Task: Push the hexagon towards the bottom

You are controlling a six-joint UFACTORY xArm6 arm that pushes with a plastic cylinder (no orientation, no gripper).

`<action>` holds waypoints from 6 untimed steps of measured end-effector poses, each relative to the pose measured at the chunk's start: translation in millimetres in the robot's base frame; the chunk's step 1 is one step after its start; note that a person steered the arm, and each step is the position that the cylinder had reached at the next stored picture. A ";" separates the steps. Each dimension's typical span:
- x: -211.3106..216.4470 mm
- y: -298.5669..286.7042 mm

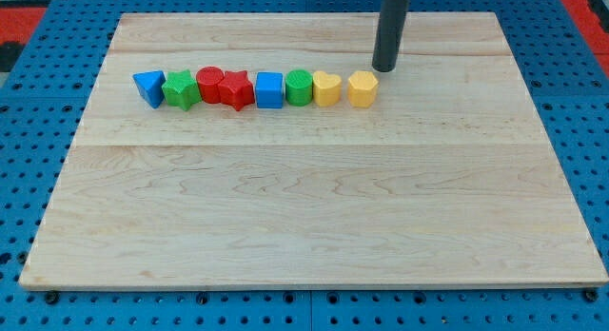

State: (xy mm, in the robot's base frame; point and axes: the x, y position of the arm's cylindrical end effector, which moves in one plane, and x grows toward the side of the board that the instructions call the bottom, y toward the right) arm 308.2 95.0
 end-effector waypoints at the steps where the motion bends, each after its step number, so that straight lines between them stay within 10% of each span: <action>1: 31.7 -31.4; 6: 188.9 -18.8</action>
